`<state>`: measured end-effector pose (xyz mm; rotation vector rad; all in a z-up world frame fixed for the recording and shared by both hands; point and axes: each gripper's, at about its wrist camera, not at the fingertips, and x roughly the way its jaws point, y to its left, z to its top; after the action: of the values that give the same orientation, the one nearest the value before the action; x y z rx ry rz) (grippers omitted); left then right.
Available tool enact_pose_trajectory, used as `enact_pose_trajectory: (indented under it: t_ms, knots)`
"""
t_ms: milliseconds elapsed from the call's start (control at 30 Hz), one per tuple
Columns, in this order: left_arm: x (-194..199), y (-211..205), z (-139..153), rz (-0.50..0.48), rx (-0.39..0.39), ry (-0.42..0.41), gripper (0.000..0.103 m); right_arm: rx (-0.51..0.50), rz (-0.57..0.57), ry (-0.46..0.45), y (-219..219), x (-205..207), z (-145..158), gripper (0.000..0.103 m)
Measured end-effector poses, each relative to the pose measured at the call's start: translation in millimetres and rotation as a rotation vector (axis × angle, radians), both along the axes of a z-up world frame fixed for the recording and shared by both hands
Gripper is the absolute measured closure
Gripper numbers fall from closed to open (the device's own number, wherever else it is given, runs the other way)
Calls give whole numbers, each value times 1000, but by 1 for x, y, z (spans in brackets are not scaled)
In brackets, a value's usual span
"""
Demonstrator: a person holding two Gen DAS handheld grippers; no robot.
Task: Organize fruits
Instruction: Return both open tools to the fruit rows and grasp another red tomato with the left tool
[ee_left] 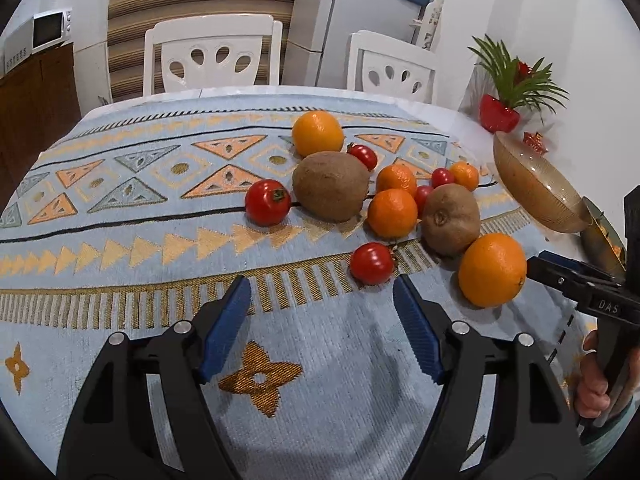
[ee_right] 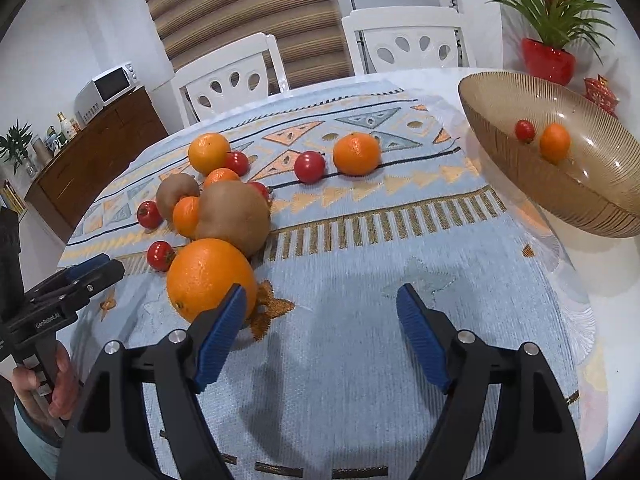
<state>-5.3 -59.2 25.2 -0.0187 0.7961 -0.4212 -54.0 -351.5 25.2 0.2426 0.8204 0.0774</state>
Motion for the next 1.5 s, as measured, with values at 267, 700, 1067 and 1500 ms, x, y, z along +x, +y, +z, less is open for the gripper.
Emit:
enact_pose_trajectory:
  t_ms: [267,700,1067,1500]
  knots:
    - [5,0,-5,-9,0,41,29,7,0,5,0,0,-1,26]
    - [6,-8,-10,-43,25,78,29,12,5,12,0,1,-2,25]
    - [7,-8,-11,-53,18,88,29,12,13,27,1,4,-5,24]
    - [10,-10,-7,-67,31,180,37,8,72,-47,11,-10,11,24]
